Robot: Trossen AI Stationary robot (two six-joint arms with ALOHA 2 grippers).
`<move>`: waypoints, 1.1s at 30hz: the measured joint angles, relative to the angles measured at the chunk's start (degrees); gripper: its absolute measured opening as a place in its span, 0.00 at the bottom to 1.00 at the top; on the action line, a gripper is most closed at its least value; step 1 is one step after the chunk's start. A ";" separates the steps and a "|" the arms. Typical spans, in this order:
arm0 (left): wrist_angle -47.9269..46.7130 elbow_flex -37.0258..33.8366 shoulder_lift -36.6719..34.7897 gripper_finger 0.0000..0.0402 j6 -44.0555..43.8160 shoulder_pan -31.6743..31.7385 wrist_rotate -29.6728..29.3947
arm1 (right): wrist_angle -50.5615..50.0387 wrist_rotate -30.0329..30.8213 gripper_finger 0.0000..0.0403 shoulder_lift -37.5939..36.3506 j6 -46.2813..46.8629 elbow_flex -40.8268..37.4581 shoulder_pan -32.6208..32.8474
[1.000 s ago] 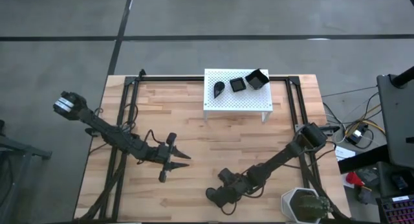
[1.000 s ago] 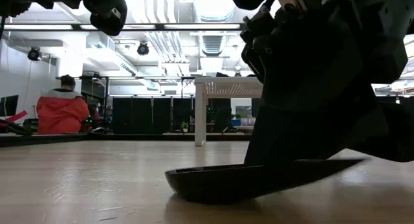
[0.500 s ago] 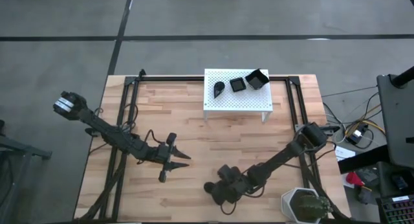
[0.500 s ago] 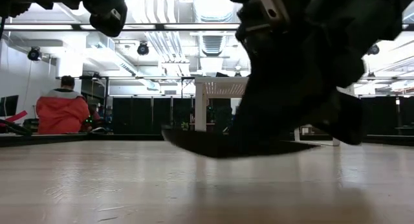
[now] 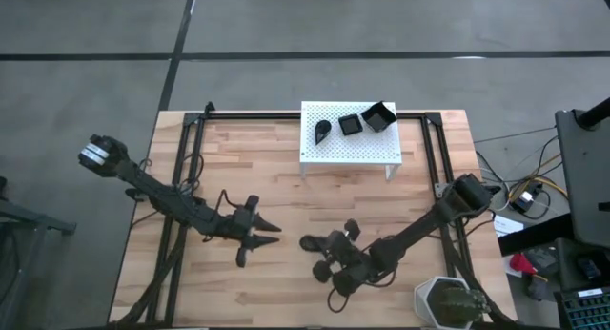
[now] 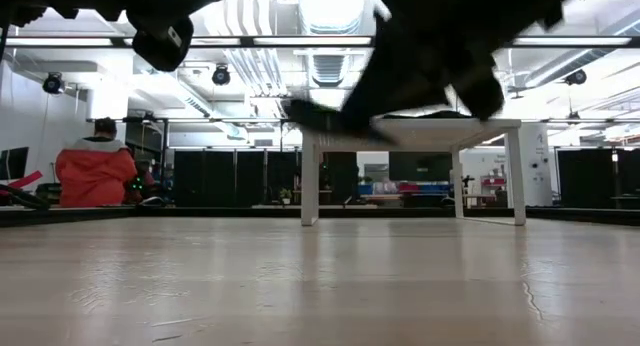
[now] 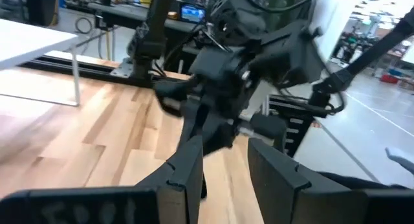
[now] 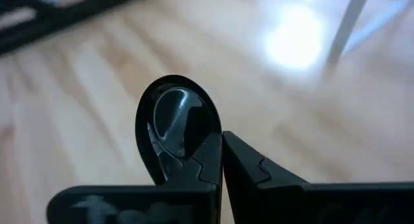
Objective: Pick & Place Mini shaped plates
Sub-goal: Stack the drop shaped plate on top of the drop shaped plate on the shelf
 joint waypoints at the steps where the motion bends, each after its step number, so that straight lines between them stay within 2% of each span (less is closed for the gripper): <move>1: 0.08 0.00 0.00 0.29 0.03 0.04 -0.74 | 0.08 2.30 0.02 -0.71 -1.94 0.00 0.00; 9: 1.78 -0.03 1.93 0.29 4.56 0.04 -6.81 | 0.22 24.35 0.02 -6.35 -15.17 0.04 0.29; 15: 8.60 -0.02 5.85 0.29 11.67 0.18 -14.30 | 1.49 34.03 0.02 -6.54 -20.76 0.04 0.13; 17: 10.87 0.00 7.41 0.29 13.83 0.51 -15.11 | 1.63 36.48 0.02 -6.41 -22.03 0.04 0.18; 23: 17.89 1.46 12.24 0.29 16.54 3.35 -15.69 | 1.65 37.76 0.02 -6.32 -24.27 0.04 0.13; 27: 17.58 4.86 15.60 0.29 14.29 6.59 -15.59 | 4.29 37.81 0.02 -6.32 -28.56 0.04 0.04; 33: 17.42 9.04 20.10 0.29 12.69 9.29 -12.07 | 6.46 37.90 0.02 -6.14 -37.51 1.06 0.02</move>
